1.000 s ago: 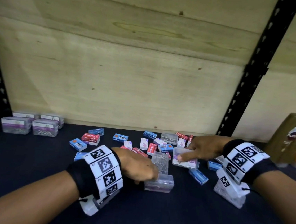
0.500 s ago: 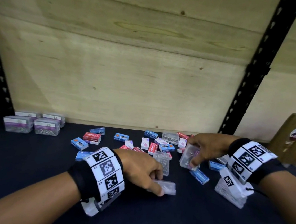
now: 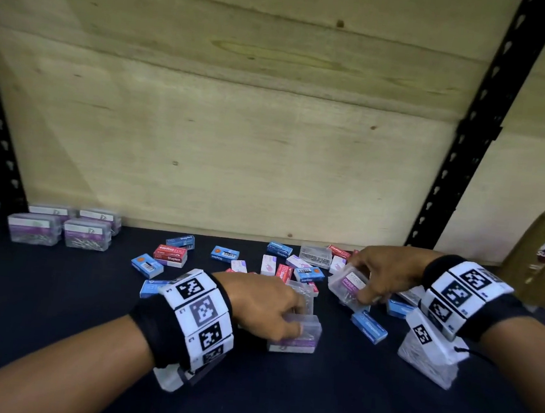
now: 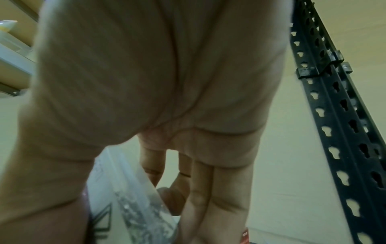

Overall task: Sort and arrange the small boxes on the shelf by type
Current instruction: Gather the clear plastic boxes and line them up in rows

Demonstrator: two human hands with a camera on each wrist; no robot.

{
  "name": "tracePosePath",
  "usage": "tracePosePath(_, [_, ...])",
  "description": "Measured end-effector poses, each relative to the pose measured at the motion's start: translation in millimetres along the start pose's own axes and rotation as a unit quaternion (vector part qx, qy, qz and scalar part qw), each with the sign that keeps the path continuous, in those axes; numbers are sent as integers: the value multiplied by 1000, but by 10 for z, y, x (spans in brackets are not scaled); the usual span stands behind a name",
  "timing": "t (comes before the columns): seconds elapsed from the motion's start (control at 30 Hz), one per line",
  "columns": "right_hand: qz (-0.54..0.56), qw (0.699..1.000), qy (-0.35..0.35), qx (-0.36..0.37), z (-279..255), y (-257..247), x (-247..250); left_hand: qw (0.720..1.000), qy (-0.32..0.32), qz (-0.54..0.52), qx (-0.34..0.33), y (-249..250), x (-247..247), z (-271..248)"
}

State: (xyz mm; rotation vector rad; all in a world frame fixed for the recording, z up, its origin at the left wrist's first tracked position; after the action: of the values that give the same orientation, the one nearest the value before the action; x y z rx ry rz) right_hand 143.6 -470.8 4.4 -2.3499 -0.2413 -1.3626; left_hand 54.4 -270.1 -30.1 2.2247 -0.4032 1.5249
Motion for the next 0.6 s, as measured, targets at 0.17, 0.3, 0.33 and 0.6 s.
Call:
tracePosePath(0.17, [-39,999,3,-1,42,43,5,999,25,25,-29,49,-1,58])
tracePosePath(0.3, [-53,999,8,5,60,49,4,997,42,32,-52,39,0,109])
tracePosePath(0.33, [-56,998,9,9,59,42,4,997,41,33,-52,30,2,110])
tracePosePath(0.6, [-80,996,20,41,182,-177,48,996,85,-27,-24,-187,205,-176])
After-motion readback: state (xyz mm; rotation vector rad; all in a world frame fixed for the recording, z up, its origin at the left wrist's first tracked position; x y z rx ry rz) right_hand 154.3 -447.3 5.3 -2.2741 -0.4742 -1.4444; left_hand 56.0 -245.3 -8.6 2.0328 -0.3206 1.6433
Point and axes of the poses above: each hand's wrist, its own z-axis towards the middle knuckle, its own x-axis out of the back of the hand, y = z × x, the point moved 2 cm from there along z, towards the middle knuckle, and after that the axes turned 3 degrees about x, right-handed, at the moved point
